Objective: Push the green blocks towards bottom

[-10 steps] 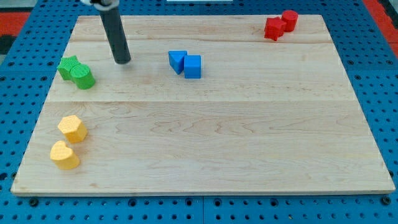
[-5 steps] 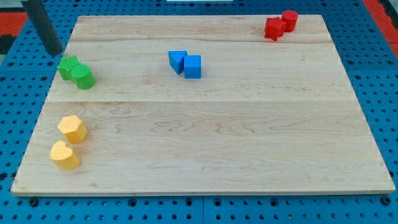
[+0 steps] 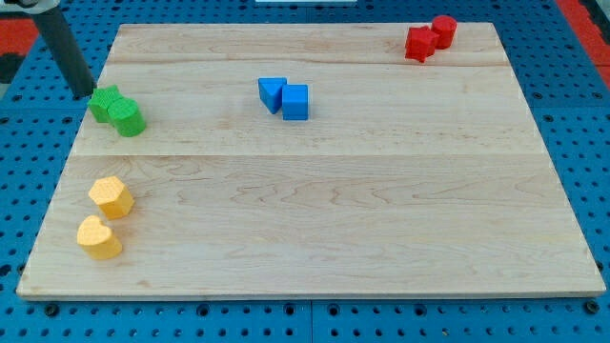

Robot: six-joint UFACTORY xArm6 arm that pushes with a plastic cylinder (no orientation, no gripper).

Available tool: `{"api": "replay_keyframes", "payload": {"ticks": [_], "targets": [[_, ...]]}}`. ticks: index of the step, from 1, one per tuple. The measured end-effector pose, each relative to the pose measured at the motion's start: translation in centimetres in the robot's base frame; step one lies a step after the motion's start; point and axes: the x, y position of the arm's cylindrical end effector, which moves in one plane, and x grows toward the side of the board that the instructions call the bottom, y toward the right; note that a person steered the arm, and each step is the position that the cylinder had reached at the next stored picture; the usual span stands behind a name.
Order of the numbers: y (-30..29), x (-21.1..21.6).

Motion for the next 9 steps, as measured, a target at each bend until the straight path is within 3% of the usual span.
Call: {"api": "replay_keyframes", "payload": {"ticks": [5,9], "targets": [[6.4,5.4],[12.0,6.4]]}}
